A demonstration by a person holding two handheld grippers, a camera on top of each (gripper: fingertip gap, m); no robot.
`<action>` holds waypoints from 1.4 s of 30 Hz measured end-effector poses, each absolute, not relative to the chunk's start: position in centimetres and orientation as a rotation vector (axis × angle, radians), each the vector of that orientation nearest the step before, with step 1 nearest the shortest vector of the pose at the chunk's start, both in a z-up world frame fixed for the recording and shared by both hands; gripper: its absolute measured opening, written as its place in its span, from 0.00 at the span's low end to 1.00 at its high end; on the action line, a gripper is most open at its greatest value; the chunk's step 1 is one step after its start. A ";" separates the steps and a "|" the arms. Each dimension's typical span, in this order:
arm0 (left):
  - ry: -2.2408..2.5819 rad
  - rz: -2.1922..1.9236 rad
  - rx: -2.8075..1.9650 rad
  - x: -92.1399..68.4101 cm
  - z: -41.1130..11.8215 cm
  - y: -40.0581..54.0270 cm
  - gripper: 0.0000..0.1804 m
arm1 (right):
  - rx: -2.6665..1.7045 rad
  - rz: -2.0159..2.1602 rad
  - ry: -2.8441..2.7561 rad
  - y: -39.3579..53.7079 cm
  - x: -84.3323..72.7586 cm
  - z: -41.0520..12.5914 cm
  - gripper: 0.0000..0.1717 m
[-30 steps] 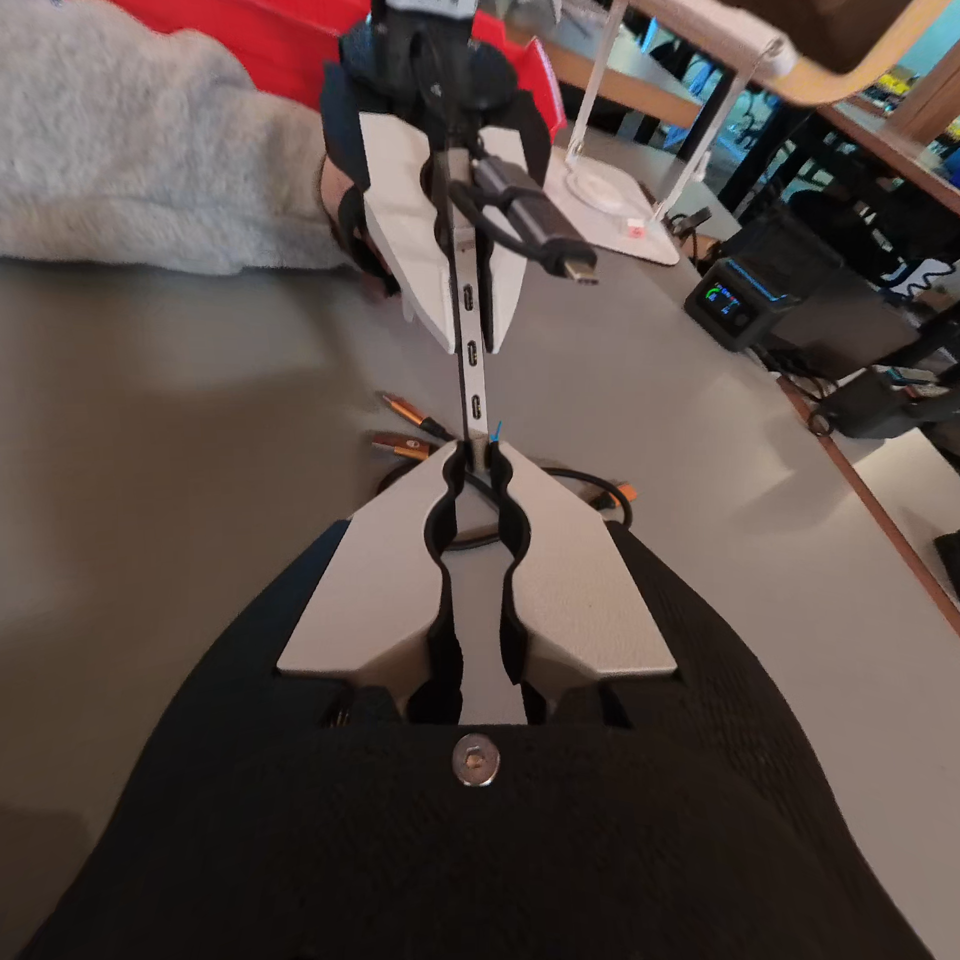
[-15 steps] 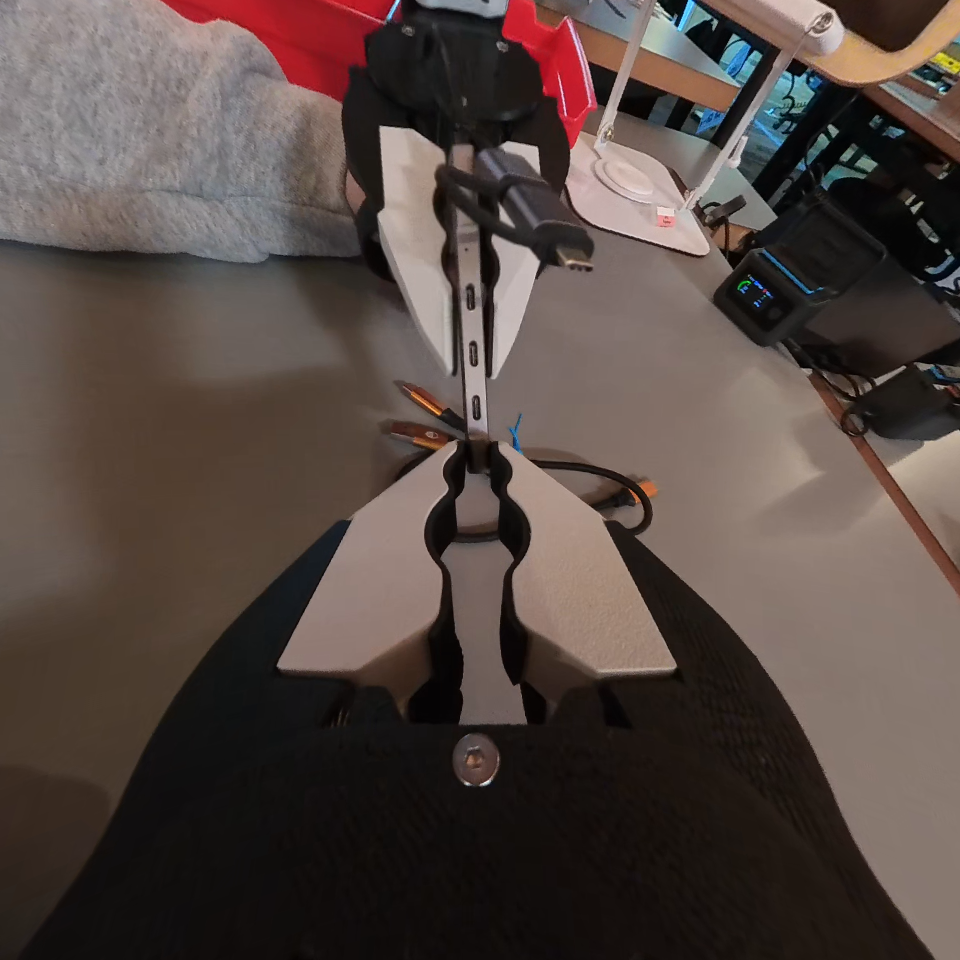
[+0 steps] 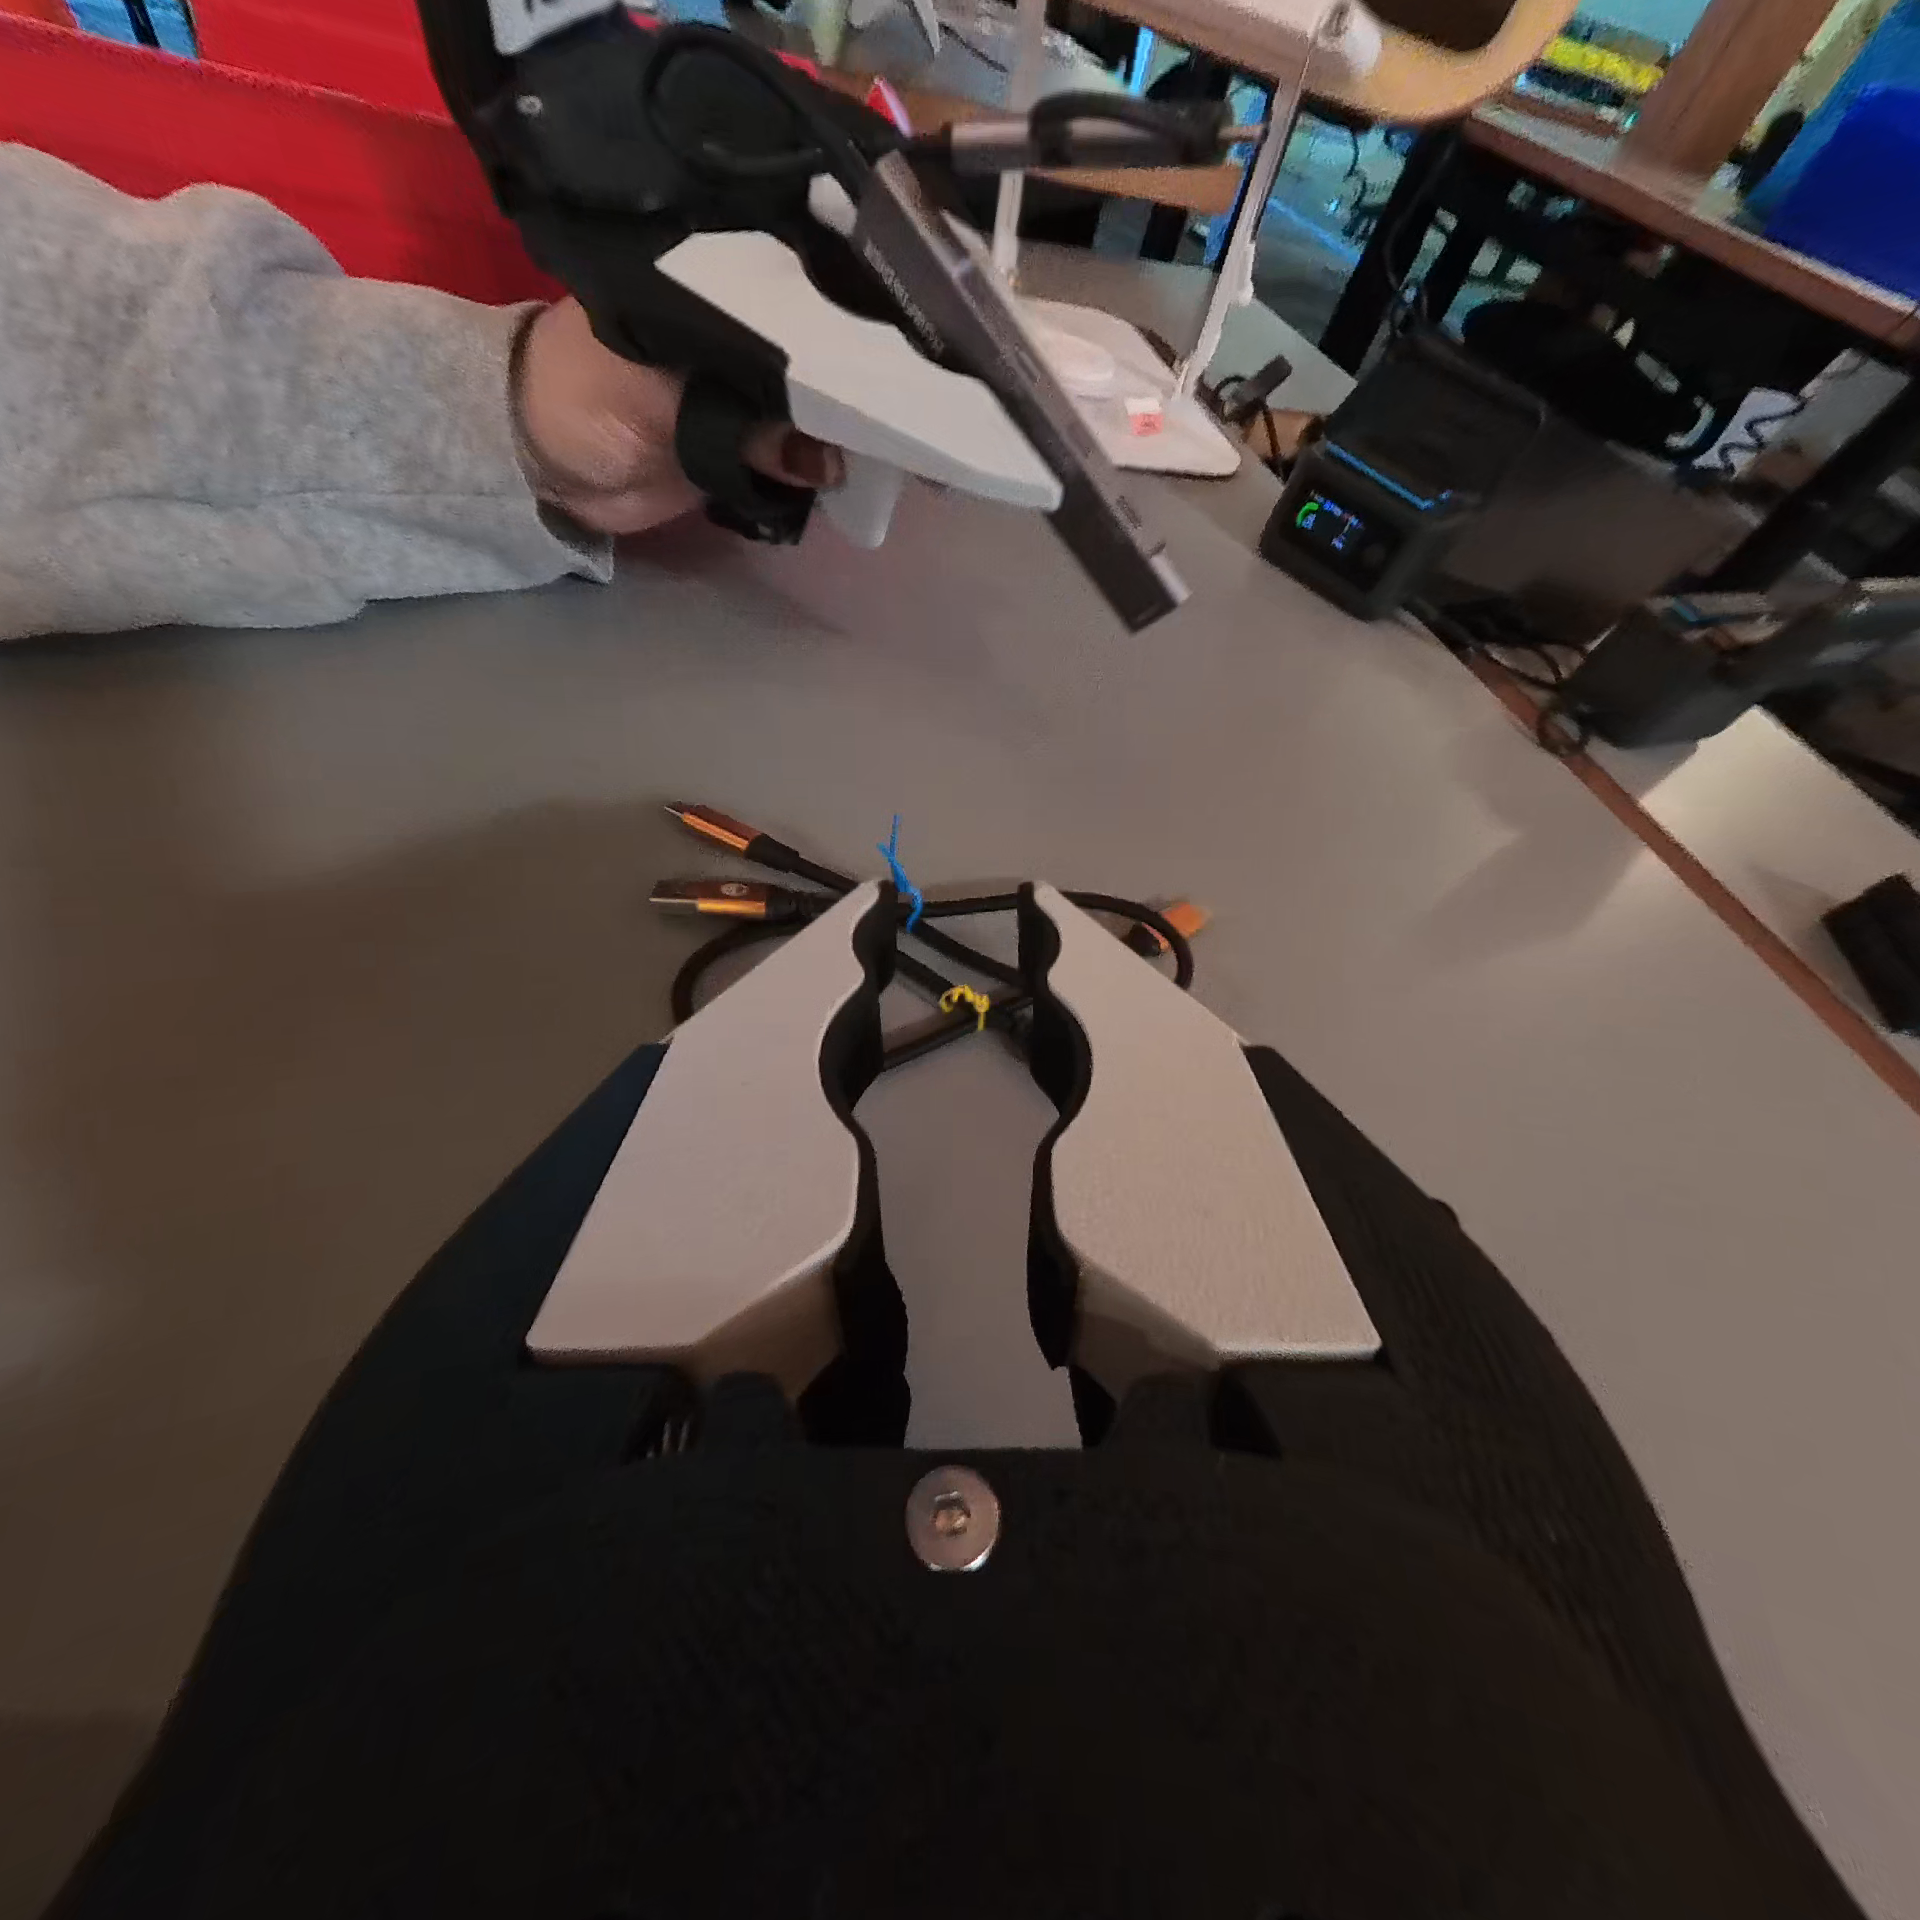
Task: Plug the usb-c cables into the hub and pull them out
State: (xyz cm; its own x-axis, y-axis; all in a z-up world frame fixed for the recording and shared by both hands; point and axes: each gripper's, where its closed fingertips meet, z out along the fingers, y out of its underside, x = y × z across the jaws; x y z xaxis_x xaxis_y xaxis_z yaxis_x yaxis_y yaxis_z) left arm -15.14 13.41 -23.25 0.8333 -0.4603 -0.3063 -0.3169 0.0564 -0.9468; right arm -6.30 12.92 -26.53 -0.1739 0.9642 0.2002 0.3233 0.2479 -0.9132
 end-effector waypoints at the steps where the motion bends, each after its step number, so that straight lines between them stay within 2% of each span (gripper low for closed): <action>1: 0.625 -0.037 -1.552 -15.9 -23.4 13.8 0.04 | -1.224 0.957 -1.681 12.7 -6.4 -26.9 0.12; 10: 0.551 0.099 -1.469 -16.6 -23.3 15.1 0.04 | -1.187 1.007 -1.989 7.5 -9.7 -29.4 0.13; 15: 0.537 0.114 -1.472 -17.2 -23.3 15.1 0.04 | -1.150 0.954 -2.198 8.2 -11.5 -30.2 0.08; 21: 0.516 0.121 -1.465 -17.9 -23.0 15.2 0.04 | -1.196 1.003 -2.512 8.0 -11.9 -31.4 0.10; 27: 0.521 0.107 -1.468 -17.7 -23.0 15.3 0.04 | -1.199 0.843 -2.666 8.3 -11.4 -33.2 0.12; 29: 0.529 0.102 -1.468 -17.5 -23.1 15.3 0.04 | -1.215 0.824 -2.654 8.1 -11.3 -33.3 0.04; 30: 0.536 0.096 -1.468 -17.3 -23.1 15.3 0.04 | -1.215 0.821 -2.637 8.0 -11.3 -33.3 0.04; 42: 0.831 0.310 -1.470 -14.1 -25.3 15.3 0.05 | -1.450 0.754 -1.578 14.6 -10.0 -27.5 0.03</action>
State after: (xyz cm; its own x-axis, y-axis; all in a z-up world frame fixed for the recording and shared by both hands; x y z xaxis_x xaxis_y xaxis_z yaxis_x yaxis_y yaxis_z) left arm -14.14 15.26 -25.26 0.6941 -0.2965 -0.6560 -0.6534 0.1232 -0.7469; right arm -10.04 14.64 -27.47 0.0250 0.9830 0.1821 0.4755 0.1486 -0.8671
